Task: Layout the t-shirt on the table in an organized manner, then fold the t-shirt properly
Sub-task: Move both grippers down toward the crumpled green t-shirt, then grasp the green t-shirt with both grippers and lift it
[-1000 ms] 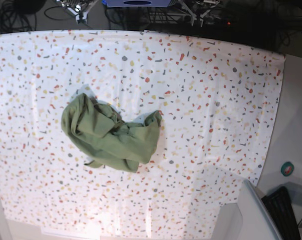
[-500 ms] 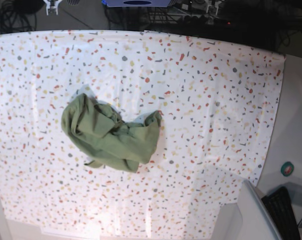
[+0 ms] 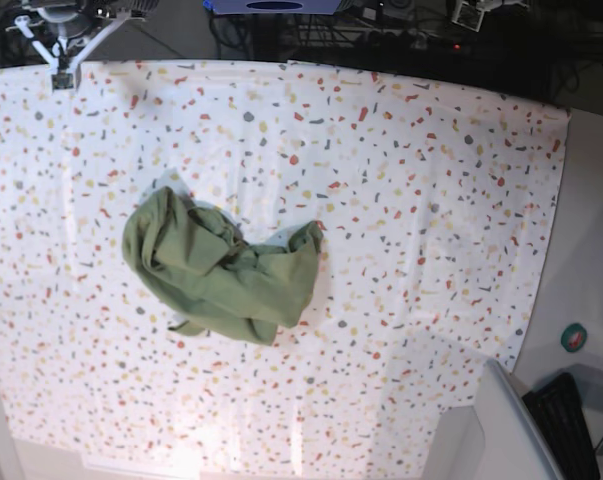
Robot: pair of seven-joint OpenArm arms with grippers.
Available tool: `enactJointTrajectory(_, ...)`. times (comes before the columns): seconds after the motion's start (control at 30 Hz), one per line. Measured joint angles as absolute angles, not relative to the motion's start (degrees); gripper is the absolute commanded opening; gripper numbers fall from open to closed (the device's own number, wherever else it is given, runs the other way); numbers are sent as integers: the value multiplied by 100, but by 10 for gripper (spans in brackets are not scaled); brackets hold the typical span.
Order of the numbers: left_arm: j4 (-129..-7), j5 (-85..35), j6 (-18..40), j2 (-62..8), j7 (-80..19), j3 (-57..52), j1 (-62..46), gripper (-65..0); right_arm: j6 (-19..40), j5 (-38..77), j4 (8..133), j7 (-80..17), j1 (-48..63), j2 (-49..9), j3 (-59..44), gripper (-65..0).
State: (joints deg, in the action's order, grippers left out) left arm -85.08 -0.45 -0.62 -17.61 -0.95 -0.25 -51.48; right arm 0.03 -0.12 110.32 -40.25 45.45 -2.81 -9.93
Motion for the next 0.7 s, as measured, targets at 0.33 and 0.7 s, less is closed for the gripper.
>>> enactJointTrajectory(0.33,-10208,-2333,-40,-1841,-145,-991,-5113,-650,5,16,11354,-4101,3267,-272,86,-650)
enactJointTrajectory(0.7,-10149,-2714,-40,-1868,-228,-1122,-4169,-298,-12,-27,11102,-4136,1645,-346,1450,-303)
